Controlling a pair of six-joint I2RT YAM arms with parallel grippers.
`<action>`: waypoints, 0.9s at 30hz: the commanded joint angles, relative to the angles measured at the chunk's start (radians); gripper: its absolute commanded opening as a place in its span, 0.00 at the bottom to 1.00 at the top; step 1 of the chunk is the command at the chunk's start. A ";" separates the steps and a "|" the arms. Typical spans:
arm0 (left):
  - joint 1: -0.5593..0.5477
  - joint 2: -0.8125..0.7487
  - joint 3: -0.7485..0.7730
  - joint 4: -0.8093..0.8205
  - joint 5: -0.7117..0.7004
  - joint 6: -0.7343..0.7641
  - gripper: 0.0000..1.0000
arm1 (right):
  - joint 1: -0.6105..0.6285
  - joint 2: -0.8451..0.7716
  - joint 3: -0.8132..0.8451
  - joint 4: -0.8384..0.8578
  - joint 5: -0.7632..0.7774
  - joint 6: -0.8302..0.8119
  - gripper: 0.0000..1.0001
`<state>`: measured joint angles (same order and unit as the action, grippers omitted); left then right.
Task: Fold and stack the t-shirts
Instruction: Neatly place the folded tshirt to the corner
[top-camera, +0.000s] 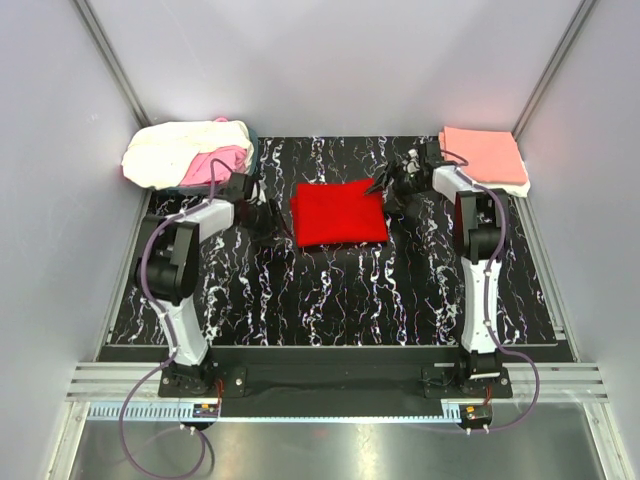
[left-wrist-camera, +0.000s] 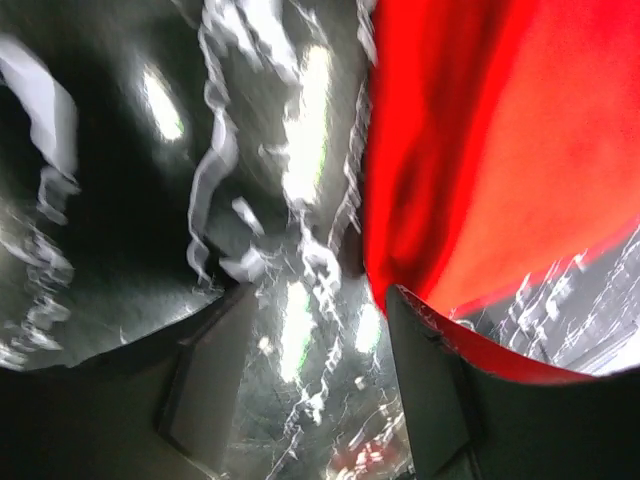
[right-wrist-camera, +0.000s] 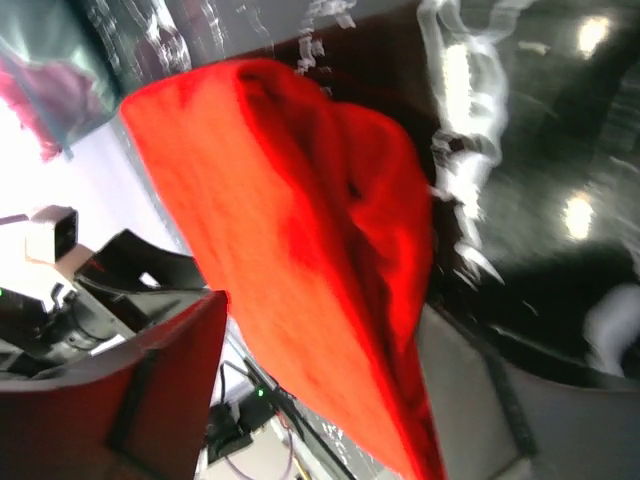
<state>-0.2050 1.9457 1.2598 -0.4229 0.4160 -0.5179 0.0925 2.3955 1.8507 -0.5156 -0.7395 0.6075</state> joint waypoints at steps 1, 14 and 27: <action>-0.020 -0.152 -0.140 0.168 0.017 -0.017 0.61 | 0.059 0.094 -0.022 0.068 -0.047 -0.015 0.77; -0.068 -0.330 -0.583 0.544 0.116 -0.036 0.55 | 0.033 0.011 0.066 0.007 -0.078 -0.036 0.00; -0.080 -0.315 -0.625 0.677 0.107 -0.059 0.47 | -0.086 0.071 0.700 -0.561 0.478 -0.336 0.00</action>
<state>-0.2825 1.6245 0.6445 0.1829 0.5278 -0.5812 0.0341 2.4607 2.4180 -0.9260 -0.4149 0.3679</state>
